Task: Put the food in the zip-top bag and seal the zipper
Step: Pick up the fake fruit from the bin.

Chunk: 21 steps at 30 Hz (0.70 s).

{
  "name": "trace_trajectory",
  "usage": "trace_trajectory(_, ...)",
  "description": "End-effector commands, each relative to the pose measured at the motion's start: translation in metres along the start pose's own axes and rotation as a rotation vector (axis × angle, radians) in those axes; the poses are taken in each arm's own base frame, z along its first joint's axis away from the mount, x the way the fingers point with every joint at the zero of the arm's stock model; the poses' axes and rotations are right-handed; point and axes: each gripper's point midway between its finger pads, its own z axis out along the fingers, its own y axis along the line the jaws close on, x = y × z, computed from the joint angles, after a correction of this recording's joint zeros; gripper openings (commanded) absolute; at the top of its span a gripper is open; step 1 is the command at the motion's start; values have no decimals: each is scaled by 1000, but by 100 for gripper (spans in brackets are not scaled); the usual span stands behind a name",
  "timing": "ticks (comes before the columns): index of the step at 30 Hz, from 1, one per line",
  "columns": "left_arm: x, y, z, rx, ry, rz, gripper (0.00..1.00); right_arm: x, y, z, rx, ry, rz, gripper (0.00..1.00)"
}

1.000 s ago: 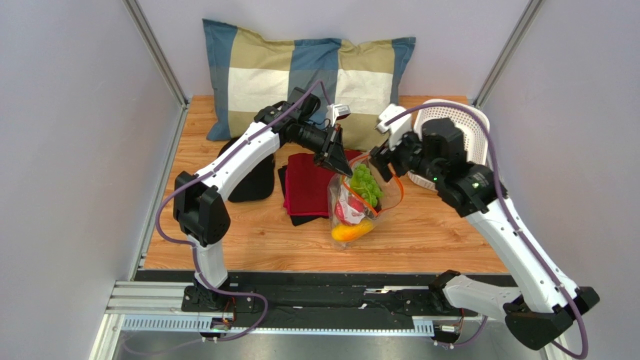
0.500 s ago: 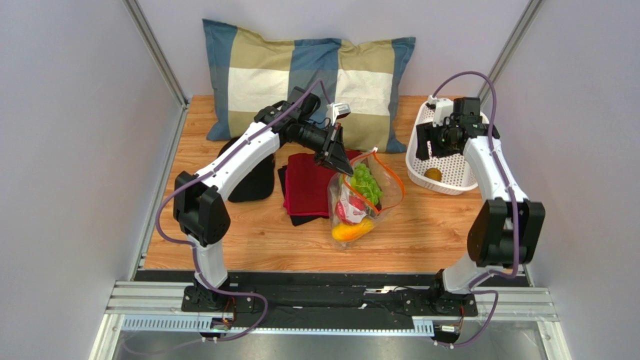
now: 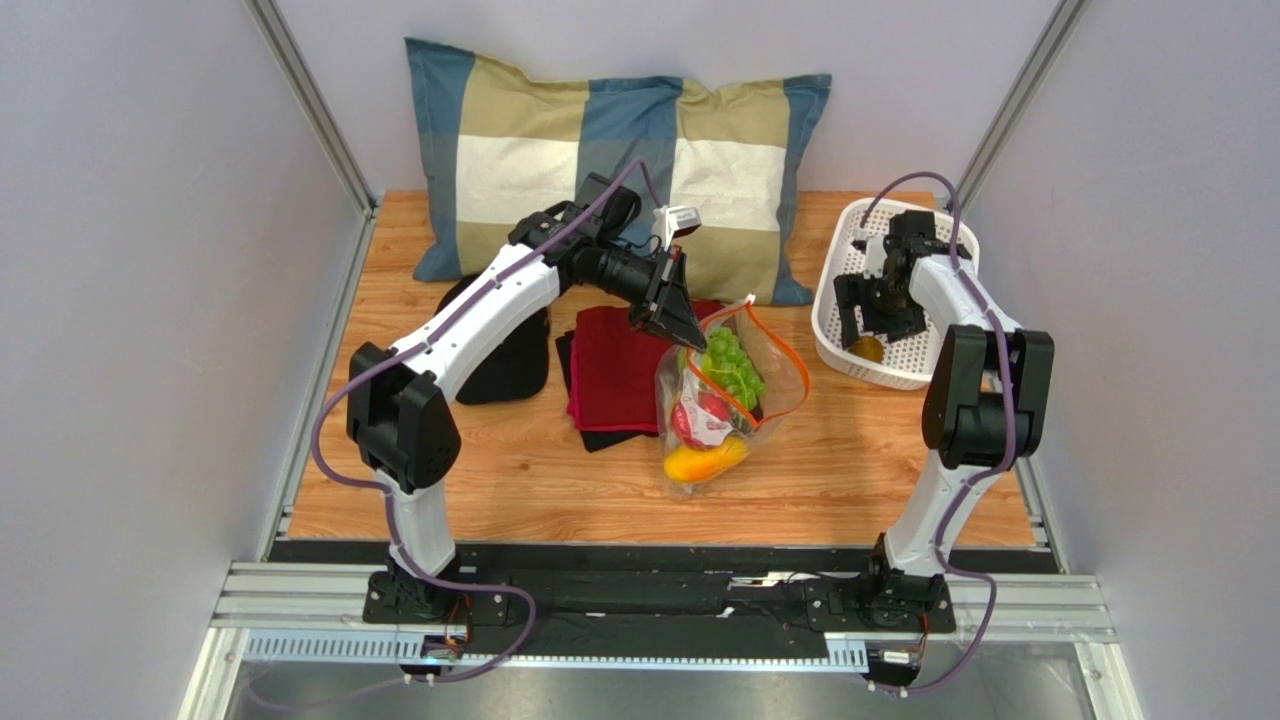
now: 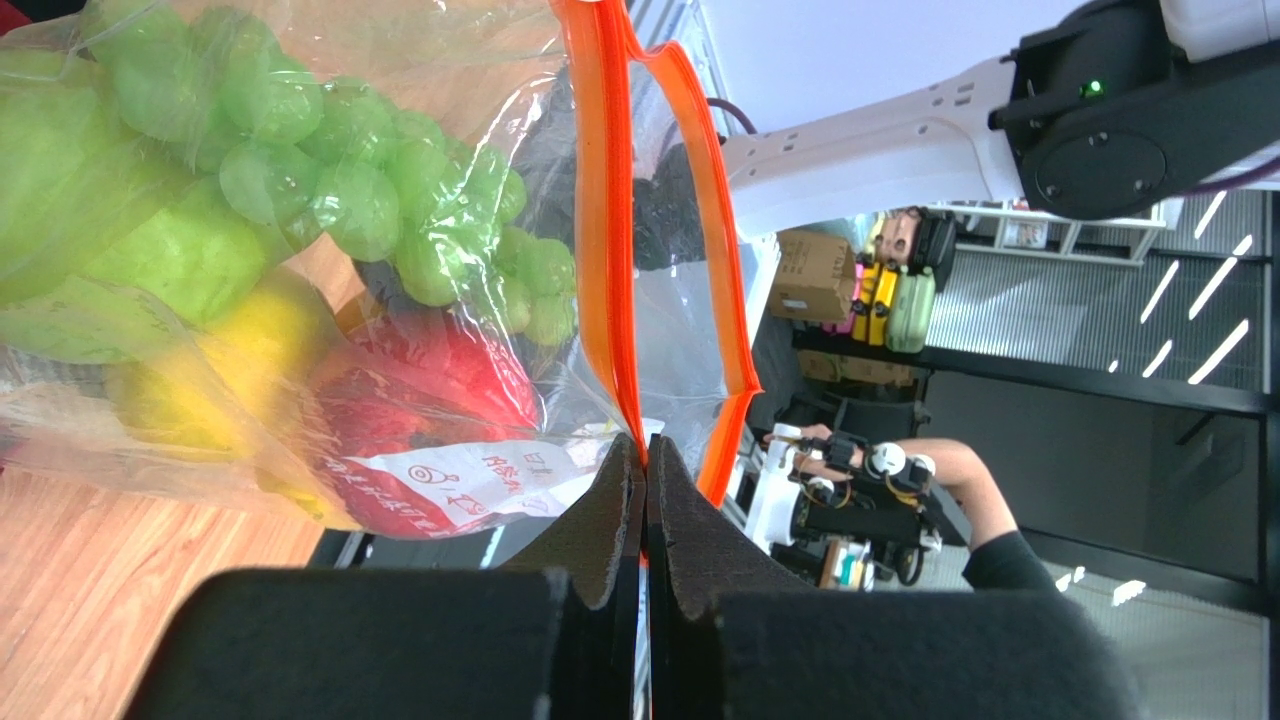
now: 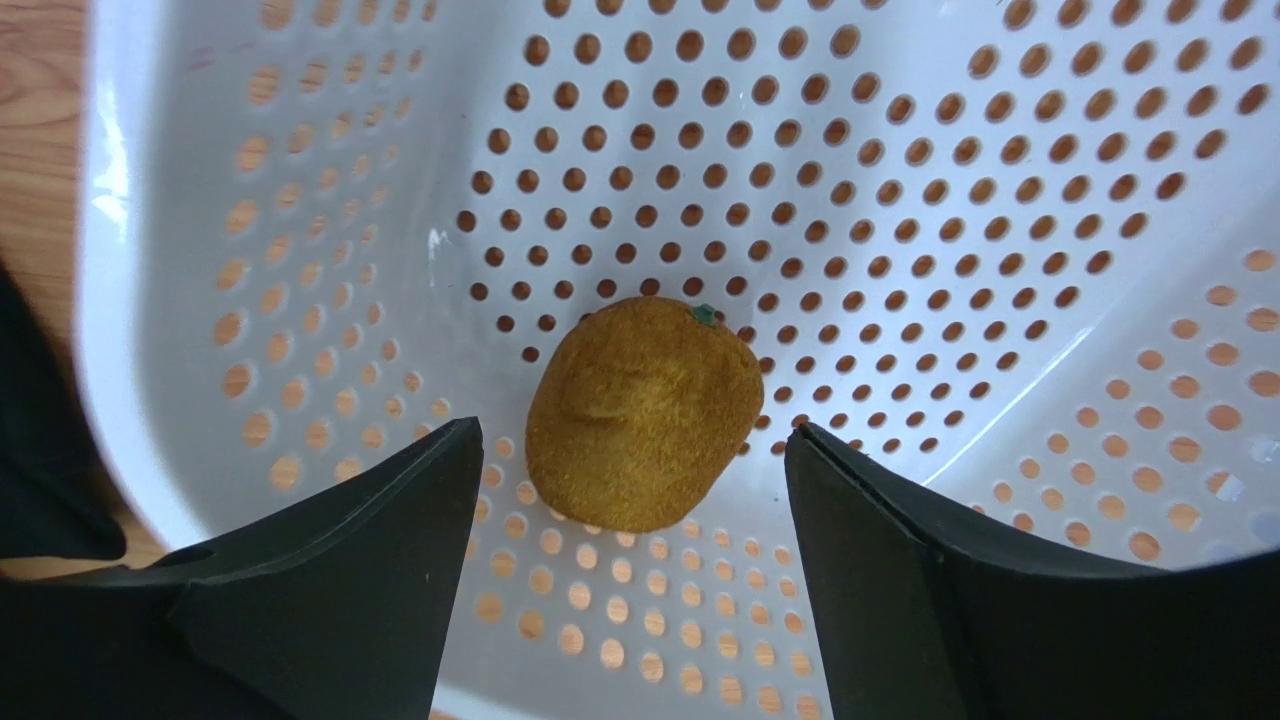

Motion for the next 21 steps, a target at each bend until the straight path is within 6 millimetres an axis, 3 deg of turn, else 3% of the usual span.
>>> trace_trajectory(1, -4, -21, -12, 32, -36, 76, 0, -11, -13, 8, 33, -16, 34, 78)
trace_trajectory(6, -6, -20, -10, 33, -39, 71, 0, 2, -16, 22, 20, 36, 69, 78)
trace_trajectory(11, -7, -20, -10, 33, -42, 69, 0, -1, -19, 16, 2, 22, 92, 65)
trace_trajectory(17, -7, -23, -12, 33, -48, 74, 0, -29, -20, -30, -30, -77, 91, 47)
trace_trajectory(19, -7, -22, -11, 31, -49, 75, 0, -45, -14, -65, -52, -154, 69, 43)
trace_trajectory(21, -5, -22, -12, 30, -48, 77, 0, -56, 6, -94, -138, -216, 50, 40)
